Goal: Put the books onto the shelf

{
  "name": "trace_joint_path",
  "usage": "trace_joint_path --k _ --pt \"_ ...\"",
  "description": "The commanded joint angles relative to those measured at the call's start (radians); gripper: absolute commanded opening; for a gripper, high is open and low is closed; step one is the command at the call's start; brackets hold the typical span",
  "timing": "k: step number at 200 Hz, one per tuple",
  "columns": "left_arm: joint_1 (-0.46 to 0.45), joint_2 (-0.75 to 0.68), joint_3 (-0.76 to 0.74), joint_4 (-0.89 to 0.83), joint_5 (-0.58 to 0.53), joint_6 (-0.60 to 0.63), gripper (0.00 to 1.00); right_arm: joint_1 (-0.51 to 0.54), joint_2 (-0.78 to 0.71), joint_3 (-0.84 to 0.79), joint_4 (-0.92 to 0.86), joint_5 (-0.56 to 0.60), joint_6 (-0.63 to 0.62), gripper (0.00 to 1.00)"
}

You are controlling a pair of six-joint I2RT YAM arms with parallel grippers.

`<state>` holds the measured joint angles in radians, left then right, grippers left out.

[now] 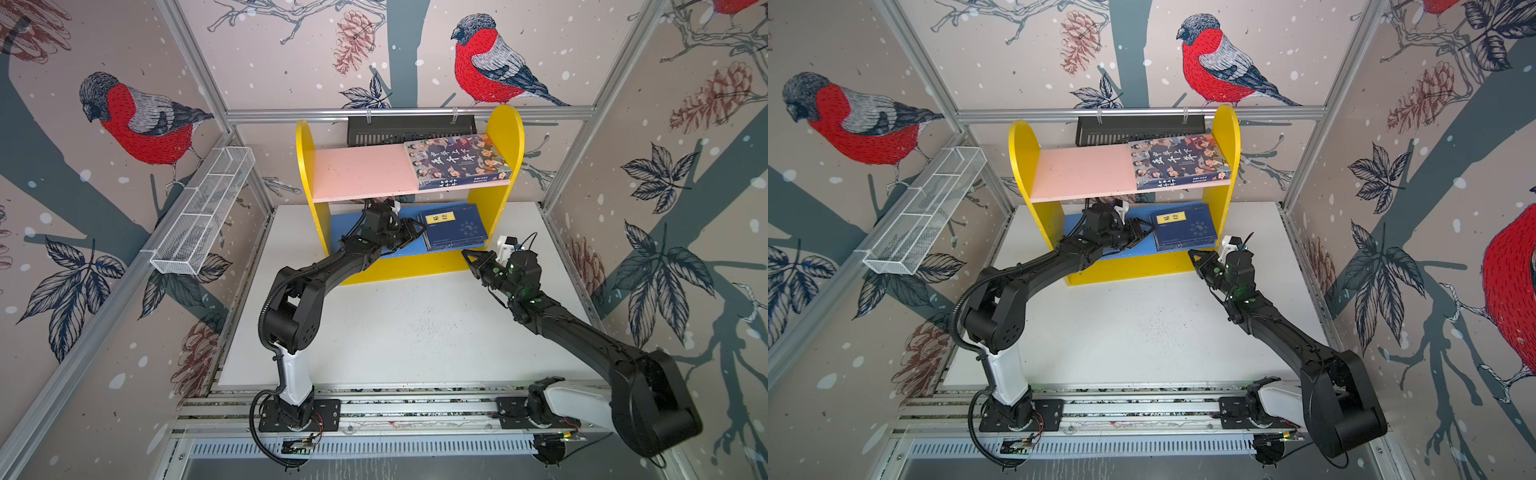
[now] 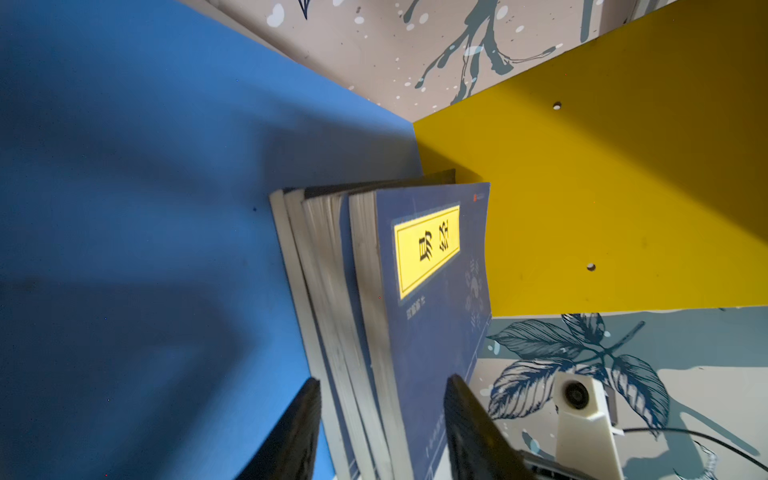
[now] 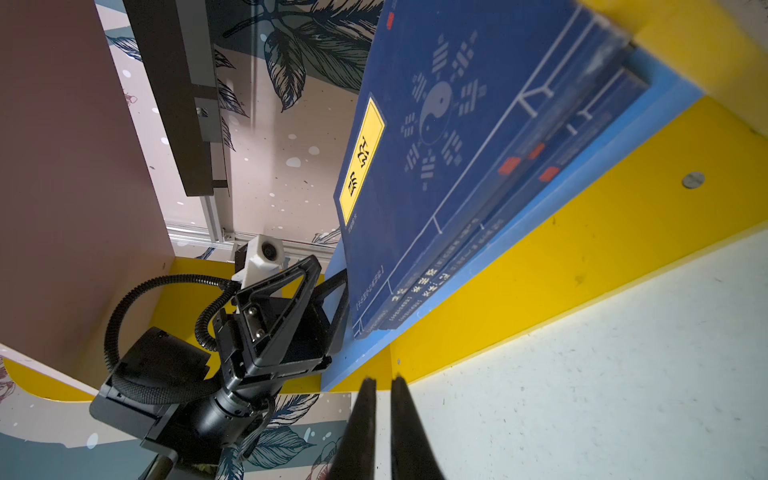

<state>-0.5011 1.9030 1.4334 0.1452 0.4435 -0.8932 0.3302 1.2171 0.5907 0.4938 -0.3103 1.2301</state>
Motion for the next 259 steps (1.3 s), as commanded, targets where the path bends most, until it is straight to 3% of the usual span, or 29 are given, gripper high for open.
trace_joint_path --k 1,37,119,259 --pt "-0.008 0.011 0.031 -0.082 -0.055 0.056 0.50 -0.002 -0.005 0.006 0.003 0.010 -0.006 0.12" --pt "-0.014 0.025 0.053 -0.113 -0.076 0.047 0.53 0.000 -0.009 0.008 0.000 0.011 -0.006 0.12" --pt "-0.014 0.063 0.025 -0.001 0.040 -0.068 0.54 -0.010 -0.030 0.007 -0.019 0.017 -0.012 0.12" --pt "-0.013 0.083 -0.005 0.092 0.102 -0.147 0.55 -0.009 -0.036 0.012 -0.027 0.020 -0.011 0.12"
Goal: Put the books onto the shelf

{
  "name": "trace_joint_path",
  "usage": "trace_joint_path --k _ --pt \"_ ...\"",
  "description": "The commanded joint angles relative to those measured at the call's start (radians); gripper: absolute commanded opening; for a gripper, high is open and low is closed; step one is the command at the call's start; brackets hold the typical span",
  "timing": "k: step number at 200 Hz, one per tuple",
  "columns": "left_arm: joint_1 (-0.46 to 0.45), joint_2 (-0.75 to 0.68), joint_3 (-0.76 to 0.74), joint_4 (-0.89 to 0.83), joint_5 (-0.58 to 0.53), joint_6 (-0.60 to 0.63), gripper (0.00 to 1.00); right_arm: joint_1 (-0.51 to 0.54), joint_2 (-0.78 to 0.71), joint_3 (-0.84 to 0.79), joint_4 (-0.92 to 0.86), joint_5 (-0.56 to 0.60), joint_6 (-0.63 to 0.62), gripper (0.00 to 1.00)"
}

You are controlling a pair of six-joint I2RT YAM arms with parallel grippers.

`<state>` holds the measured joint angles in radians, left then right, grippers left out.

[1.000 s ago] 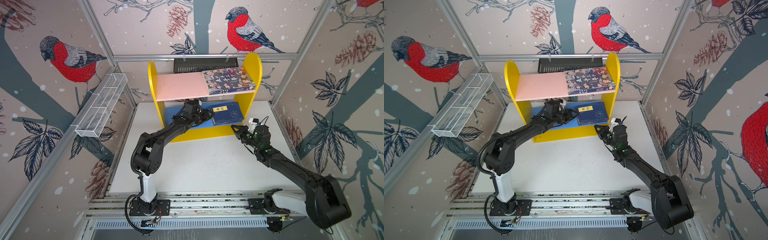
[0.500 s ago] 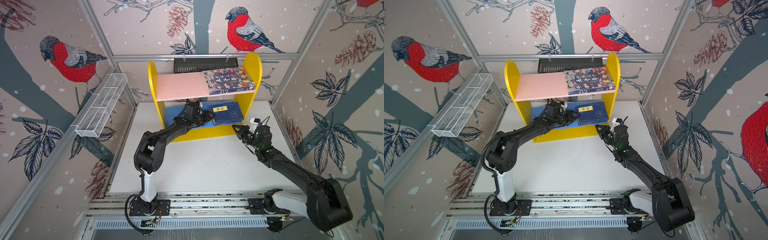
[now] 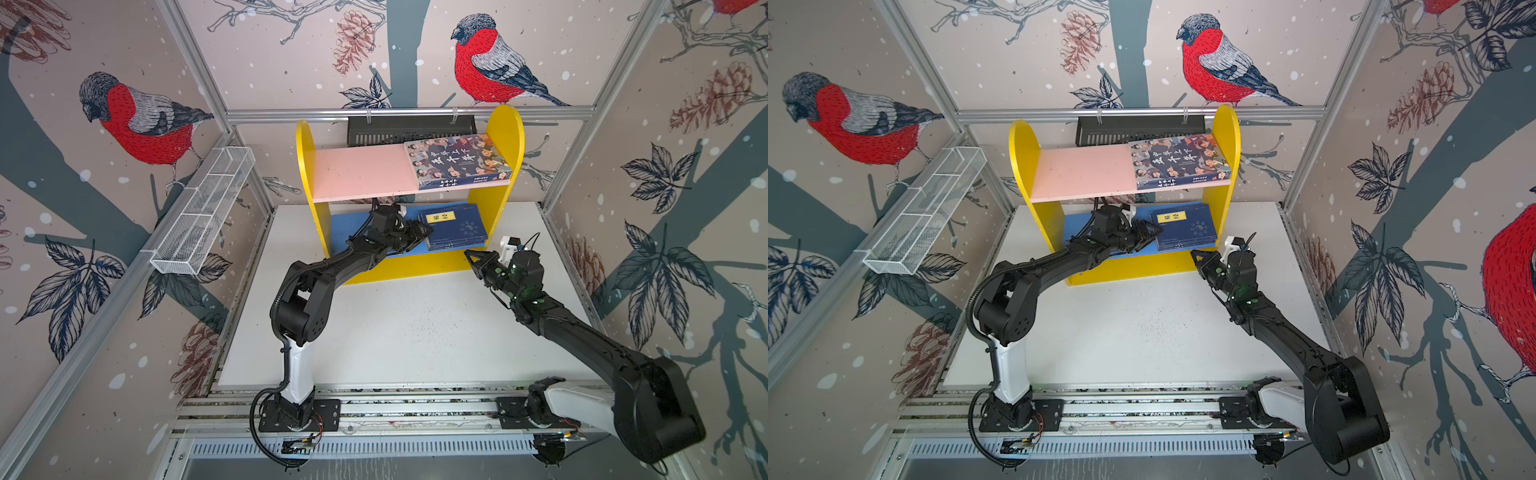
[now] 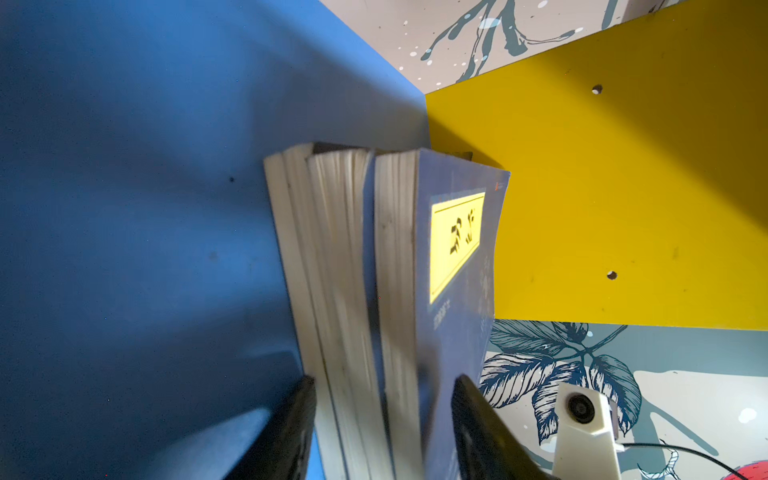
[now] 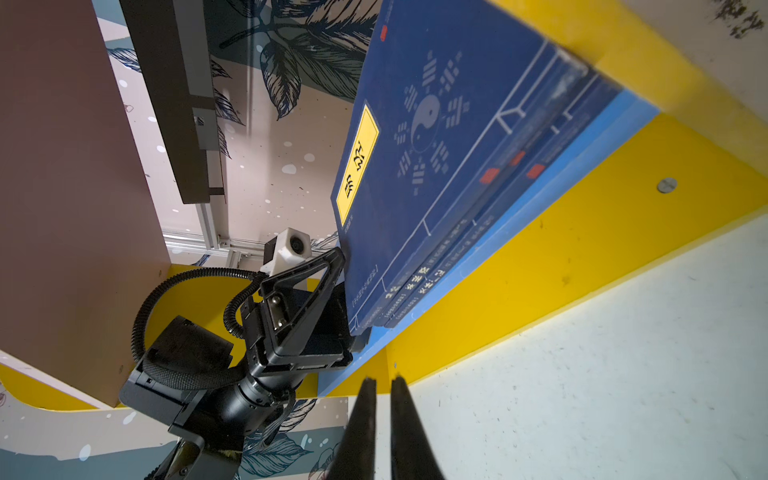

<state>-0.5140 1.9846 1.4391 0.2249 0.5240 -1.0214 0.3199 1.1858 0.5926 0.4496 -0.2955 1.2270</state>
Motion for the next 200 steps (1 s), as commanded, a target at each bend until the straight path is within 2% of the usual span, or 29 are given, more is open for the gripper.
trace_joint_path --k 1,80,160,200 --pt "0.000 0.001 -0.011 0.010 0.020 -0.019 0.55 0.001 -0.004 0.010 0.018 0.004 -0.008 0.12" --pt "0.041 -0.106 -0.090 -0.016 -0.013 -0.022 0.56 0.004 0.019 0.013 0.043 0.002 -0.003 0.12" --pt "0.054 -0.052 -0.068 0.188 0.065 -0.098 0.56 0.006 0.006 0.011 0.030 0.006 -0.006 0.12" --pt "0.054 -0.051 -0.067 0.226 0.082 -0.122 0.56 0.004 0.000 0.016 0.020 0.009 -0.011 0.12"
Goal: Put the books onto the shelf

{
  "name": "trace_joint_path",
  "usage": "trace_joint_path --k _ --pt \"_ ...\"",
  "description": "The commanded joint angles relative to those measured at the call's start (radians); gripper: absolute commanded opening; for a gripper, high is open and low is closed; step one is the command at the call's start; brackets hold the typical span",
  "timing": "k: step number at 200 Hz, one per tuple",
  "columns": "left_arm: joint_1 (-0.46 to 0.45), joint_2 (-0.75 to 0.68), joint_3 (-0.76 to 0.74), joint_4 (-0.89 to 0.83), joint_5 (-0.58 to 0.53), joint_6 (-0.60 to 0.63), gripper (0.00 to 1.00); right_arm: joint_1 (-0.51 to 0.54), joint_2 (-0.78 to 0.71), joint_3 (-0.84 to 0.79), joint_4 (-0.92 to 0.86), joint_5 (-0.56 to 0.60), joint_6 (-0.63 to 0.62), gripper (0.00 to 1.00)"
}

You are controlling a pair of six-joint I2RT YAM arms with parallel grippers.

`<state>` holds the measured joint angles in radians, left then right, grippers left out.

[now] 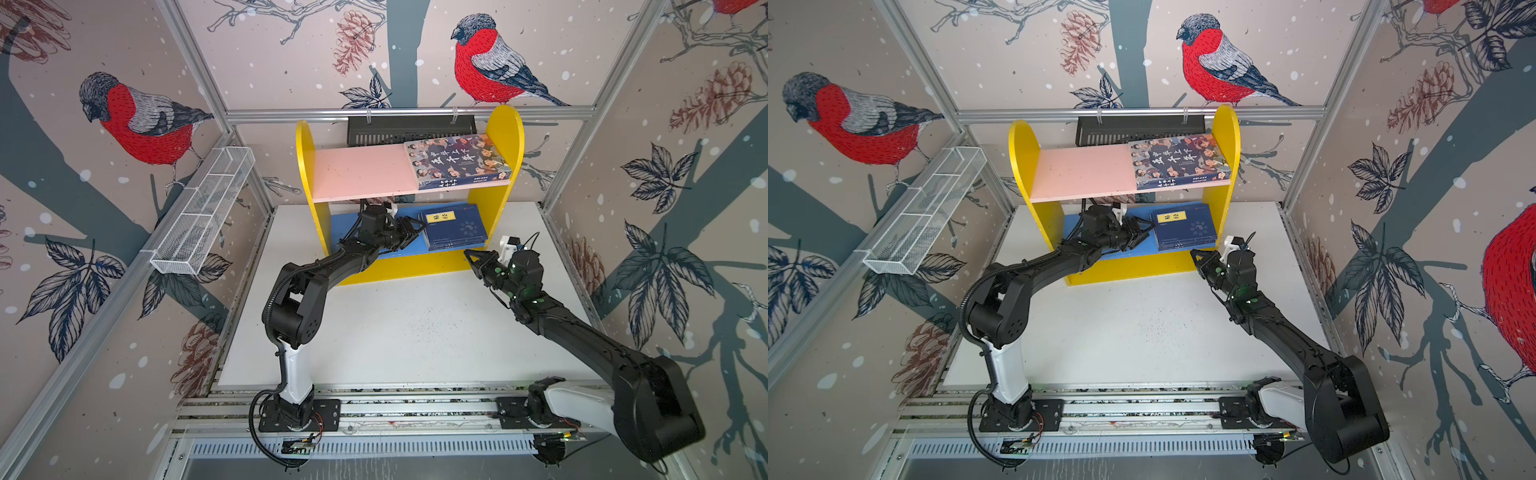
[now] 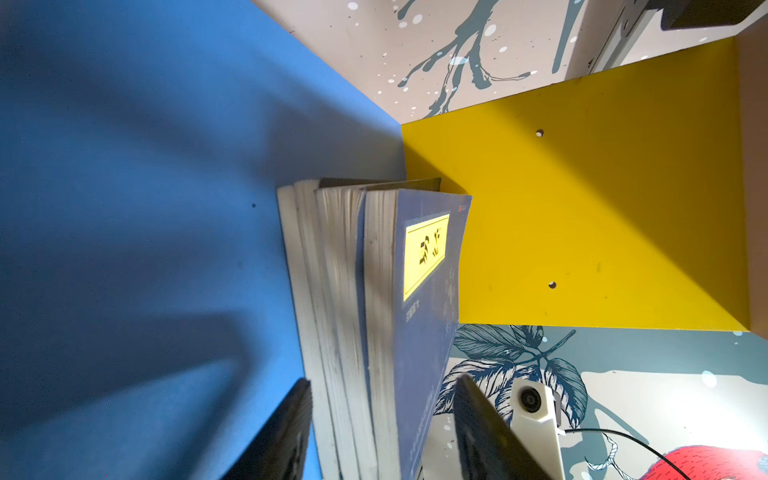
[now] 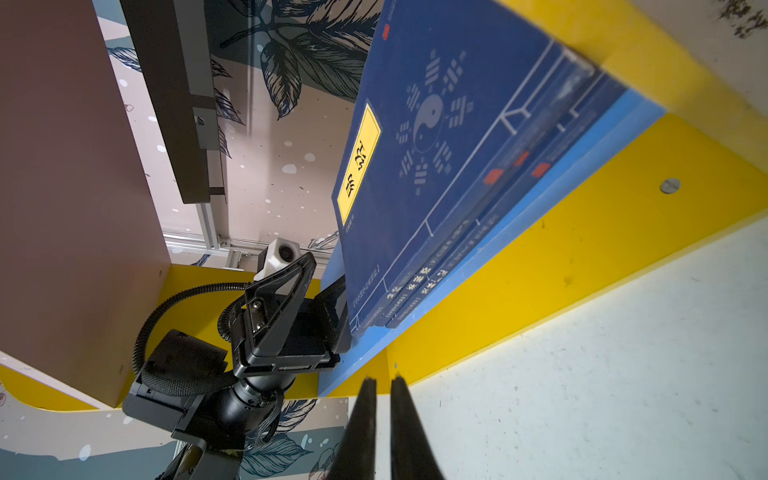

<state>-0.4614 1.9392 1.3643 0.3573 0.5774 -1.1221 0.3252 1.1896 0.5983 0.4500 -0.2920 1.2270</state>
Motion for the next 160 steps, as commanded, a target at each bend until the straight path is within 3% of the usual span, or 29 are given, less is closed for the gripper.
trace_joint_path --k 1,160 --pt "0.001 -0.006 0.007 0.093 0.028 -0.022 0.56 -0.001 -0.004 0.011 0.019 0.006 -0.010 0.12" --pt "-0.003 0.047 0.046 0.102 0.050 -0.041 0.56 -0.004 -0.009 0.016 0.005 0.006 -0.012 0.12"
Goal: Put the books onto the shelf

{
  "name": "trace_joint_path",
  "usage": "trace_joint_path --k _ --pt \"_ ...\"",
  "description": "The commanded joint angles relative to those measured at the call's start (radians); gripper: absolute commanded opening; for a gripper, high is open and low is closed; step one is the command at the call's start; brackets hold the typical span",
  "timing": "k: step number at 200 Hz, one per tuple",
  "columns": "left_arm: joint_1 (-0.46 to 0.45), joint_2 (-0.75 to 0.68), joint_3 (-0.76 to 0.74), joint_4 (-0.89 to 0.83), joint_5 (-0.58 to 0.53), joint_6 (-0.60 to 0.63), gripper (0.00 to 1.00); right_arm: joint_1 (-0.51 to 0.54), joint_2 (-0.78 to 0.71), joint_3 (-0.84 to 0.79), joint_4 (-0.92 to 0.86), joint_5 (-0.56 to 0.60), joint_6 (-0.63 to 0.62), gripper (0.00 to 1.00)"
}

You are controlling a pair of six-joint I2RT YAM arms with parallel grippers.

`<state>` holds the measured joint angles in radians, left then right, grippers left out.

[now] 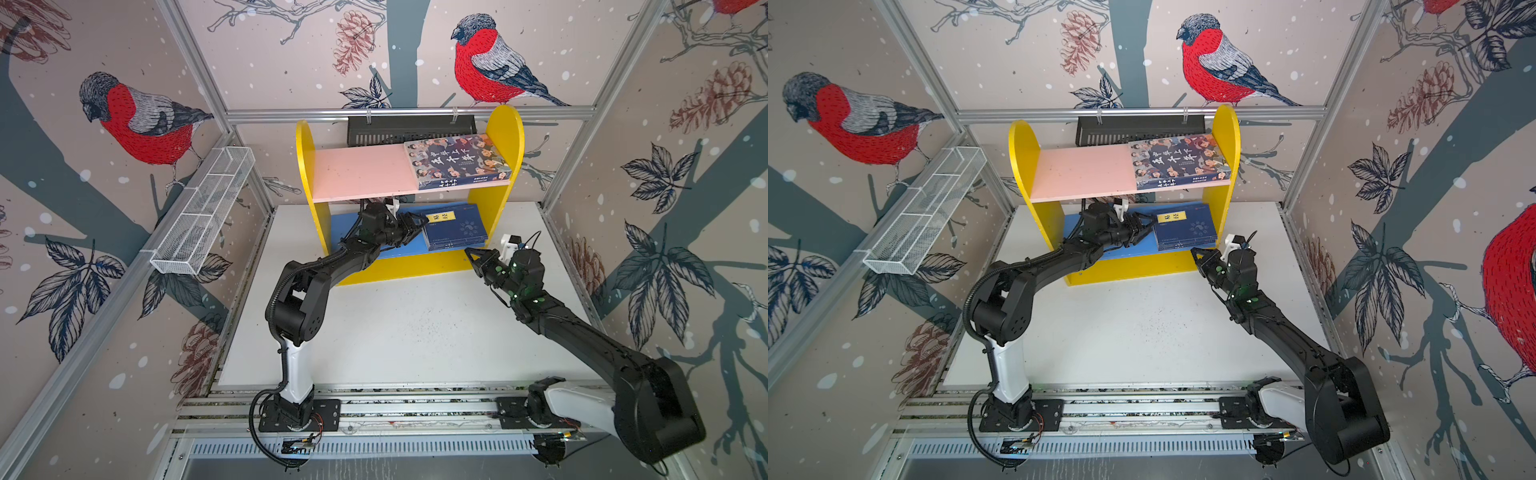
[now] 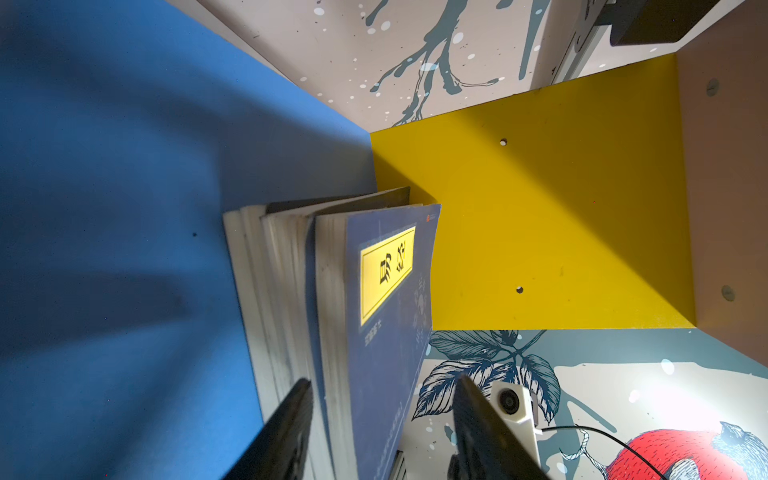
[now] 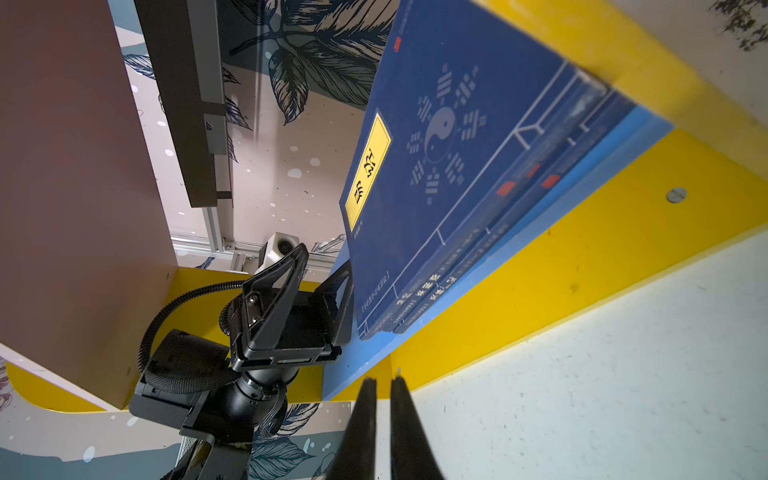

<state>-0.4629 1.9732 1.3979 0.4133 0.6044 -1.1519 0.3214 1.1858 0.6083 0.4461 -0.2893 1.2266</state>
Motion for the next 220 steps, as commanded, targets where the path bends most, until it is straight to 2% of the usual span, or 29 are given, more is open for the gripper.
trace_joint_path --k 1,159,220 --pt "-0.002 0.013 0.011 0.045 0.023 -0.012 0.56 0.000 -0.005 0.007 0.008 0.004 -0.012 0.12" --pt "-0.019 0.042 0.041 0.079 0.040 -0.046 0.56 -0.003 -0.008 0.009 -0.001 0.007 -0.013 0.12" --pt "-0.019 -0.005 0.000 0.030 0.023 -0.054 0.56 -0.005 -0.002 0.008 0.001 0.017 -0.015 0.12"
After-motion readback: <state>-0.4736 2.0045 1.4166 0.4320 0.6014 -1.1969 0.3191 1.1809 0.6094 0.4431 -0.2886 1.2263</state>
